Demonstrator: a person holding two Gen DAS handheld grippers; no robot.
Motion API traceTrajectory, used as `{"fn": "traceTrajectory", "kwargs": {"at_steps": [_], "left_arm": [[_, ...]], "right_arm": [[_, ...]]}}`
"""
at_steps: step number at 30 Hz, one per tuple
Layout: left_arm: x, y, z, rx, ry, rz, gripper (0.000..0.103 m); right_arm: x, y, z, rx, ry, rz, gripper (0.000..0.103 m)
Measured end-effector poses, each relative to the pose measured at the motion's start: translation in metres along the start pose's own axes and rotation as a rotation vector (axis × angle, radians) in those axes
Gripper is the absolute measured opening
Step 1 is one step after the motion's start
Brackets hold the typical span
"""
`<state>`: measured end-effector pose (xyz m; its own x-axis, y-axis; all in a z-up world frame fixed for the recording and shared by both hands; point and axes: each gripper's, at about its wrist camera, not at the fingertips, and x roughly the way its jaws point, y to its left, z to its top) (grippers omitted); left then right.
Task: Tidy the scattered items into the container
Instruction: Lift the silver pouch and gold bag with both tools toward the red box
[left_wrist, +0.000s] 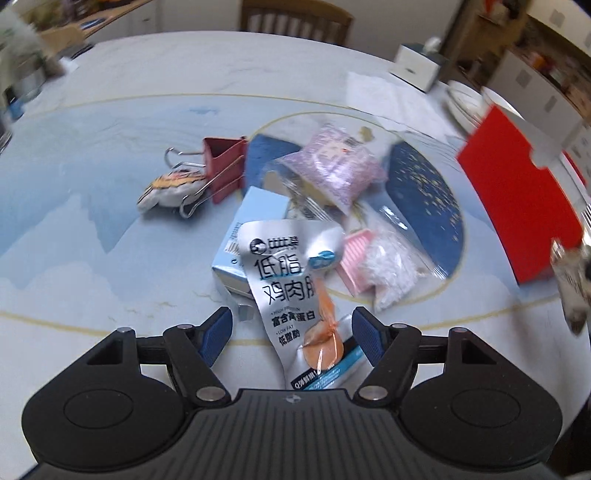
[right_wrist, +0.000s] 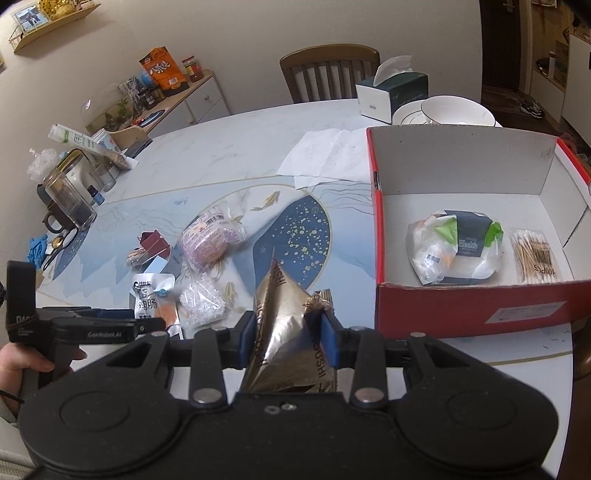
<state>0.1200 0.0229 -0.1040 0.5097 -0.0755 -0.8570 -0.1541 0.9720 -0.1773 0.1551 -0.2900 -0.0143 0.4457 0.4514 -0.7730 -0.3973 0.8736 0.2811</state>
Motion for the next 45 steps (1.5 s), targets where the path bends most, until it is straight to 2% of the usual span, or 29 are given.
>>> {"fn": "traceTrajectory", "kwargs": {"at_steps": [5, 6, 11, 18, 23, 35, 45], "left_arm": [[0.001, -0.003, -0.001, -0.032, -0.02, 0.021, 0.067], [0.002, -0.005, -0.001, -0.035, -0.017, 0.023, 0.065], [0.006, -0.013, -0.002, -0.054, -0.01, 0.051, 0.037], [-0.002, -0.019, -0.006, -0.074, -0.023, 0.038, 0.031], [-0.012, -0.026, -0.013, -0.073, -0.063, 0.013, 0.017], [-0.032, -0.046, -0.02, -0.067, -0.106, -0.041, 0.016], [-0.057, -0.077, -0.008, -0.036, -0.131, -0.15, 0.016]], "right_arm": [[-0.001, -0.004, -0.001, -0.012, 0.007, 0.01, 0.036], [-0.002, -0.005, -0.001, -0.014, 0.007, 0.012, 0.036], [-0.006, -0.012, -0.002, -0.02, 0.005, 0.022, 0.036], [-0.014, -0.021, -0.003, -0.032, 0.003, 0.03, 0.036], [-0.021, -0.026, -0.006, -0.053, 0.003, 0.031, 0.036], [-0.041, -0.045, -0.018, -0.062, 0.017, 0.015, 0.036], [-0.074, -0.076, -0.016, -0.036, -0.023, -0.061, 0.036]]}}
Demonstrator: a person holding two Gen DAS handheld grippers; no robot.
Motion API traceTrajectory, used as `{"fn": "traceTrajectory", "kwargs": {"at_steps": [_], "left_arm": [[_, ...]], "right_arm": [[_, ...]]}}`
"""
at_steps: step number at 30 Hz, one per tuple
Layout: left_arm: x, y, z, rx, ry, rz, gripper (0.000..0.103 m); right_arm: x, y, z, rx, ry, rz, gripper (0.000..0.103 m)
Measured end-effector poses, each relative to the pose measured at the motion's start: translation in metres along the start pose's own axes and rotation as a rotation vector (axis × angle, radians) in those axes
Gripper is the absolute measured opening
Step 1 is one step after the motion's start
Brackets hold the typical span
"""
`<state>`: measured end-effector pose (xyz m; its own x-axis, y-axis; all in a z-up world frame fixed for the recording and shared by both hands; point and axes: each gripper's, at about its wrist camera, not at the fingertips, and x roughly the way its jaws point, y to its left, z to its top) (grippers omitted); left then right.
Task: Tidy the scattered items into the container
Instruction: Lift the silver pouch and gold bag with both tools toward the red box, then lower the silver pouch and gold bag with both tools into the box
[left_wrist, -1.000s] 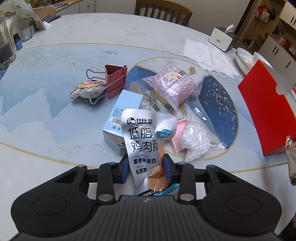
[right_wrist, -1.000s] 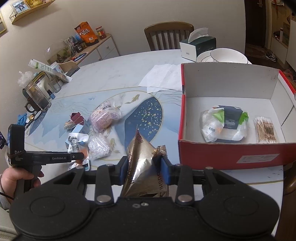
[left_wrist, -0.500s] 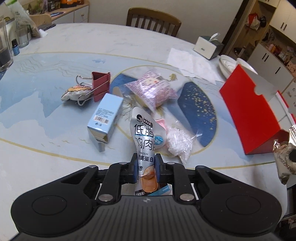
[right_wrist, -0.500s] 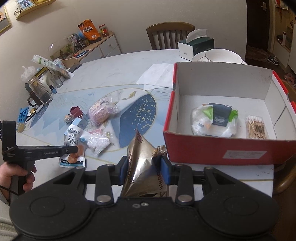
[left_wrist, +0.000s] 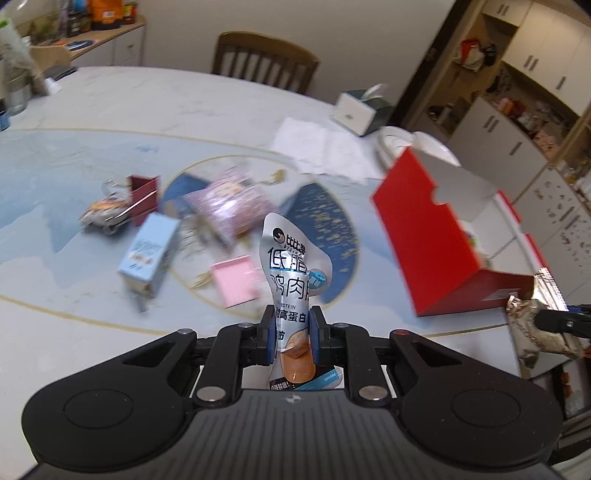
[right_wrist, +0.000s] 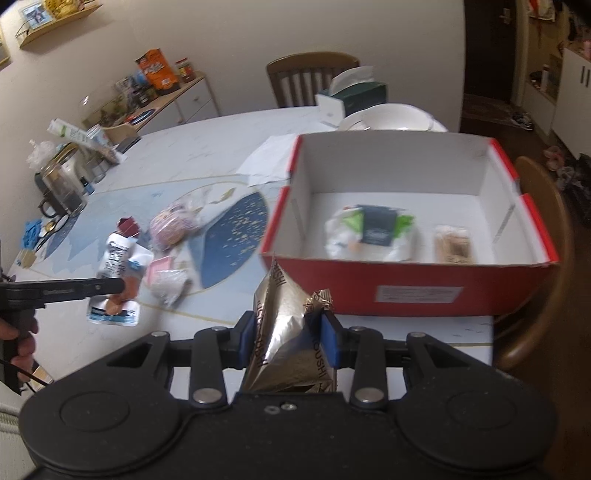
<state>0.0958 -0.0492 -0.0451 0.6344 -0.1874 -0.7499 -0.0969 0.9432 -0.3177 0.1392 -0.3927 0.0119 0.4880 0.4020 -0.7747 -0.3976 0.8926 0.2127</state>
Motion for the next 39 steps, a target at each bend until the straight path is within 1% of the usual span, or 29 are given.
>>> {"fn": "traceTrajectory", "kwargs": {"at_steps": [6, 12, 21, 24, 29, 33, 36, 39], "left_arm": [[0.0, -0.038, 0.02, 0.083, -0.023, -0.093, 0.016], [0.007, -0.076, 0.042, 0.159, -0.036, -0.175, 0.016], [0.025, -0.132, 0.081, 0.283, -0.053, -0.27, 0.016], [0.036, -0.151, 0.093, 0.33, -0.062, -0.283, 0.016], [0.058, -0.176, 0.111, 0.367, -0.058, -0.307, 0.016], [0.079, -0.192, 0.121, 0.387, -0.034, -0.328, 0.016], [0.097, -0.202, 0.125, 0.41, -0.014, -0.318, 0.016], [0.113, -0.209, 0.127, 0.423, 0.002, -0.33, 0.016]], "right_arm": [[-0.018, -0.022, 0.012, 0.002, -0.049, -0.055, 0.036], [-0.03, -0.038, 0.032, -0.016, -0.108, -0.104, 0.036], [-0.022, -0.069, 0.064, -0.009, -0.163, -0.168, 0.036], [-0.016, -0.076, 0.074, -0.016, -0.168, -0.178, 0.036], [-0.002, -0.082, 0.084, -0.039, -0.156, -0.199, 0.036], [0.009, -0.088, 0.087, -0.052, -0.139, -0.21, 0.036], [0.018, -0.095, 0.088, -0.052, -0.127, -0.216, 0.036], [0.028, -0.1, 0.089, -0.054, -0.115, -0.228, 0.036]]}}
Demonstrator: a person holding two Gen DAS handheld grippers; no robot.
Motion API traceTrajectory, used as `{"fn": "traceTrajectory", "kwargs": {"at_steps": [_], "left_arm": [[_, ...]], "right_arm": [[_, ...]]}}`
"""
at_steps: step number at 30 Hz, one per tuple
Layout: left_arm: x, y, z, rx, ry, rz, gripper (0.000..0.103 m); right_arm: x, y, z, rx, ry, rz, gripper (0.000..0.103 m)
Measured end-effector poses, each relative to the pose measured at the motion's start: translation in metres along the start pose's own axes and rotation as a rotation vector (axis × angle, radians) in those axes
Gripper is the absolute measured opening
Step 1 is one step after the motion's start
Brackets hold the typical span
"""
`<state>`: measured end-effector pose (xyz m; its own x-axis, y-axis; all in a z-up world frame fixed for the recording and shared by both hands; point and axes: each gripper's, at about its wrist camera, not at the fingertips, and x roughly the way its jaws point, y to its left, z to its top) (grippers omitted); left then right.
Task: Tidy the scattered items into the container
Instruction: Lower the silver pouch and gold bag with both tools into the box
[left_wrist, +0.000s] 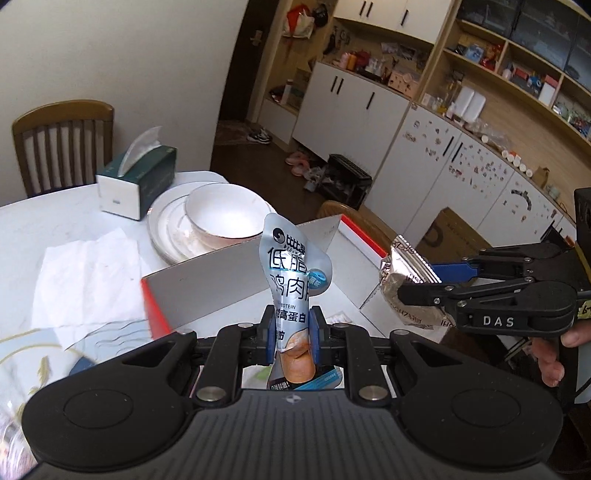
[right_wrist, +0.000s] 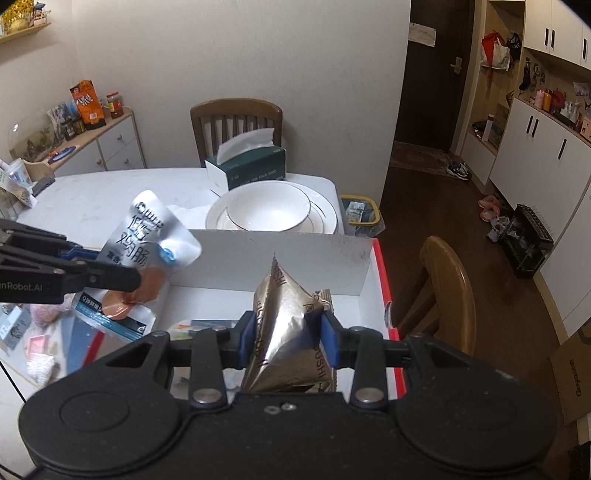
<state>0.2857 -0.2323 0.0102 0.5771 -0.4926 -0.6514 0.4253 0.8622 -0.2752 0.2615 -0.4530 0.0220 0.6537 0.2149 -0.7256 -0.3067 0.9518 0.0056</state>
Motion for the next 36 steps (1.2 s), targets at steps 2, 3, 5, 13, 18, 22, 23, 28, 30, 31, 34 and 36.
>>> {"fn": "traceTrajectory", "kwargs": {"at_steps": [2, 3, 5, 13, 18, 22, 23, 28, 30, 31, 34, 36], "left_arm": [[0.01, 0.001, 0.002, 0.002, 0.007, -0.012, 0.016], [0.015, 0.001, 0.004, 0.002, 0.014, -0.015, 0.016], [0.025, 0.002, 0.007, 0.002, 0.024, -0.023, 0.016], [0.06, -0.001, 0.013, -0.002, 0.09, -0.048, 0.016], [0.079, 0.004, 0.015, -0.032, 0.138, -0.055, 0.016], [0.094, 0.008, 0.014, -0.058, 0.183, -0.055, 0.016], [0.097, 0.01, 0.013, -0.069, 0.194, -0.054, 0.016], [0.113, 0.023, 0.009, -0.146, 0.25, -0.049, 0.016], [0.118, 0.03, 0.009, -0.202, 0.273, -0.069, 0.016], [0.12, 0.033, 0.009, -0.224, 0.282, -0.076, 0.016], [0.126, 0.04, 0.009, -0.271, 0.323, -0.066, 0.017], [0.131, 0.046, 0.008, -0.317, 0.352, -0.067, 0.017]], "right_arm": [[0.007, -0.002, -0.001, -0.005, 0.012, -0.002, 0.036], [0.01, -0.003, -0.002, -0.009, 0.017, -0.003, 0.036], [0.017, -0.004, -0.004, -0.017, 0.029, -0.007, 0.036], [0.047, -0.015, -0.007, -0.019, 0.066, -0.006, 0.036], [0.062, -0.018, -0.005, -0.023, 0.074, 0.0, 0.036], [0.076, -0.017, -0.004, -0.044, 0.098, -0.004, 0.036], [0.08, -0.017, -0.004, -0.047, 0.107, -0.007, 0.036], [0.097, -0.017, -0.004, -0.052, 0.16, -0.007, 0.036], [0.102, -0.015, -0.004, -0.063, 0.178, -0.008, 0.036], [0.103, -0.014, -0.004, -0.068, 0.182, -0.009, 0.036], [0.106, -0.011, -0.003, -0.082, 0.194, -0.007, 0.036], [0.109, -0.012, -0.002, -0.083, 0.202, -0.006, 0.036]]}}
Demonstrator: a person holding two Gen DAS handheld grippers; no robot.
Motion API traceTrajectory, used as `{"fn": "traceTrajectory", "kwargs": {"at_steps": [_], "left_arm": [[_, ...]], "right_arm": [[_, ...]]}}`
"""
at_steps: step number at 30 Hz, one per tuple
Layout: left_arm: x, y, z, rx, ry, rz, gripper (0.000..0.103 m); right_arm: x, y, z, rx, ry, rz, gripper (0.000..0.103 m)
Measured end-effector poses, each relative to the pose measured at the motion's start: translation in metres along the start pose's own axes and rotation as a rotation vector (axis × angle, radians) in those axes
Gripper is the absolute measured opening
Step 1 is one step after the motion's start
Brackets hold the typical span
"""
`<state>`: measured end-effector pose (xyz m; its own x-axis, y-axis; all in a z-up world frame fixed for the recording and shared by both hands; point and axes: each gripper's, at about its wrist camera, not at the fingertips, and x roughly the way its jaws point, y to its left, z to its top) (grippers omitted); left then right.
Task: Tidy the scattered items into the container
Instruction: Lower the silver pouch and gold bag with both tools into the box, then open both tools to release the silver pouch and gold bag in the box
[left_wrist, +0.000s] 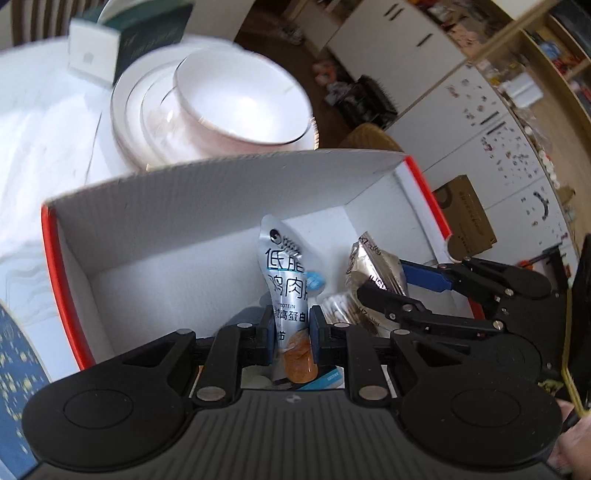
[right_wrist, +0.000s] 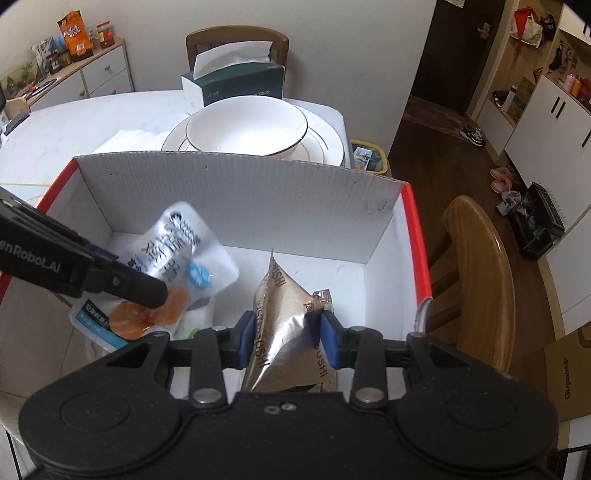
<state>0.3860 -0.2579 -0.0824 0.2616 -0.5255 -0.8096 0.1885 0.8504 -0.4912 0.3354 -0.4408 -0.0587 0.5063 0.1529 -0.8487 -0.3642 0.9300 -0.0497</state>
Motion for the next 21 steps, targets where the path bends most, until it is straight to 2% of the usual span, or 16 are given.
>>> {"fn": "traceTrajectory", "kwargs": {"at_steps": [7, 9, 10, 12, 13, 14, 17, 18, 21], "left_arm": [[0.004, 0.001, 0.002, -0.038, 0.021, 0.023, 0.018], [0.004, 0.0, 0.003, -0.027, 0.019, 0.033, 0.024], [0.003, 0.0, 0.003, -0.021, 0.017, 0.034, 0.03], [0.004, -0.002, 0.003, -0.018, 0.015, 0.02, 0.049], [0.004, -0.004, 0.003, -0.015, 0.014, 0.006, 0.062], [0.004, -0.006, 0.003, -0.01, 0.012, 0.004, 0.068], [0.001, -0.009, 0.001, 0.003, 0.003, 0.008, 0.068], [-0.001, -0.009, 0.0, 0.004, -0.004, 0.007, 0.068], [-0.009, -0.01, -0.003, 0.013, -0.03, -0.004, 0.068]], "right_arm": [[0.006, -0.002, 0.006, 0.002, 0.022, 0.006, 0.039], [0.007, -0.002, 0.008, 0.0, 0.024, 0.006, 0.039], [0.008, -0.002, 0.008, 0.0, 0.025, 0.007, 0.039], [0.009, -0.002, 0.009, 0.001, 0.027, 0.012, 0.04], [0.009, -0.003, 0.009, 0.002, 0.027, 0.014, 0.04], [0.009, -0.004, 0.009, 0.003, 0.025, 0.02, 0.041], [0.005, -0.006, 0.008, 0.012, 0.007, 0.039, 0.051], [0.003, -0.007, 0.008, 0.015, 0.0, 0.044, 0.057], [-0.005, -0.008, 0.007, 0.014, -0.019, 0.057, 0.061]]}}
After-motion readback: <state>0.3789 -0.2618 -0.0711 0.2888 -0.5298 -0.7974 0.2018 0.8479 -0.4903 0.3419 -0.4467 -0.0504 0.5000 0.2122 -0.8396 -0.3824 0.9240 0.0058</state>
